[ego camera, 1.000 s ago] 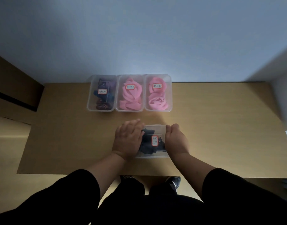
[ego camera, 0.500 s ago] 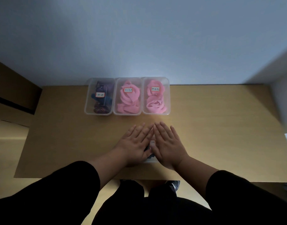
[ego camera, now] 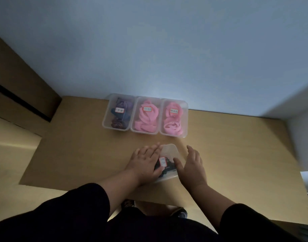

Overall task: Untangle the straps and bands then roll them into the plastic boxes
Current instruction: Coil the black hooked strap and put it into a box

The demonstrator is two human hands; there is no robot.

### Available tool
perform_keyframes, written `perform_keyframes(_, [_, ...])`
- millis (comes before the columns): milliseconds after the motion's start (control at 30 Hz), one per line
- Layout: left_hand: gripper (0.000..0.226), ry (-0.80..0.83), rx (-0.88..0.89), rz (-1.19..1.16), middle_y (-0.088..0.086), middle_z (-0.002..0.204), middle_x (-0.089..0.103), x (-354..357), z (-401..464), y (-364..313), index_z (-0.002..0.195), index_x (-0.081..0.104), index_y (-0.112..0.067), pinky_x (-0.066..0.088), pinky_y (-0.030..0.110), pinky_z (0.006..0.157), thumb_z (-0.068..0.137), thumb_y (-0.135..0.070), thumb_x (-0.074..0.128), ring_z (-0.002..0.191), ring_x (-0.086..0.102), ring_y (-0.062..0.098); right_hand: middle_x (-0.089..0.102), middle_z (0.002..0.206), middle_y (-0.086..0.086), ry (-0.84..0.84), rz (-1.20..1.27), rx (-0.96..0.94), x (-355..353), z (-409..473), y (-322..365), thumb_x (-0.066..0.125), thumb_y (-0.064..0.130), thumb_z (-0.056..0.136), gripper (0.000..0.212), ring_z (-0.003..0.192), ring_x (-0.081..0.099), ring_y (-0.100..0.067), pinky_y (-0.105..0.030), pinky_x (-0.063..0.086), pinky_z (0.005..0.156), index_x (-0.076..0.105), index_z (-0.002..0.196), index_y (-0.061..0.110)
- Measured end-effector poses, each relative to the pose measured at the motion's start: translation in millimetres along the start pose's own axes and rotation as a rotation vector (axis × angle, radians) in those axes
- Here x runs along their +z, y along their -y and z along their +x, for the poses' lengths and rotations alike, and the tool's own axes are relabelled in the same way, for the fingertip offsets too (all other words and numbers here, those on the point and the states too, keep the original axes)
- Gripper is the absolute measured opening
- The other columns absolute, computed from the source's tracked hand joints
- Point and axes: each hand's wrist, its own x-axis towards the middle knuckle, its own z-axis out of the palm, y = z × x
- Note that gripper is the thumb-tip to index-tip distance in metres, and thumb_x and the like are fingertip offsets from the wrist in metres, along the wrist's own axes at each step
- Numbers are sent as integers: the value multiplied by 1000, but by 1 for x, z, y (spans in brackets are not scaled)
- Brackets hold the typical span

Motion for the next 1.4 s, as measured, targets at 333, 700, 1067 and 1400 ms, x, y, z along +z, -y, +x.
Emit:
perform_keyframes(333, [46, -161, -409, -472, 11, 135, 51, 0, -27, 42, 133, 47, -14, 42, 38, 98, 97, -42, 50, 122, 51, 31, 74, 90, -14, 533, 513, 298, 0, -14, 42, 63, 33, 98, 29, 68, 69, -22, -34, 57, 63, 68, 97, 5])
perform_keyframes(700, [20, -153, -508, -907, 0, 77, 62, 1, -69, 112, 79, 59, -18, 42, 30, 63, 94, -31, 65, 72, 57, 15, 73, 86, -13, 617, 412, 96, 30, -11, 92, 58, 21, 101, 18, 76, 71, -24, -36, 60, 71, 63, 94, 5])
perform_keyframes(1067, [20, -329, -612, -1090, 14, 85, 69, -27, -105, 201, 86, 63, -10, 53, 40, 66, 96, -28, 62, 83, 67, 32, 73, 88, -12, 671, 354, -32, 61, 11, 206, 55, 22, 102, 18, 74, 73, -21, -29, 61, 66, 62, 100, 6])
perform_keyframes(1400, [22, -398, -657, -1005, 6, 88, 66, -63, -92, 282, 89, 60, -16, 57, 44, 73, 99, -35, 55, 83, 65, 24, 75, 82, -5, 528, 280, -45, 104, 42, 286, 63, 25, 97, 11, 72, 74, -16, -39, 64, 72, 64, 101, 15])
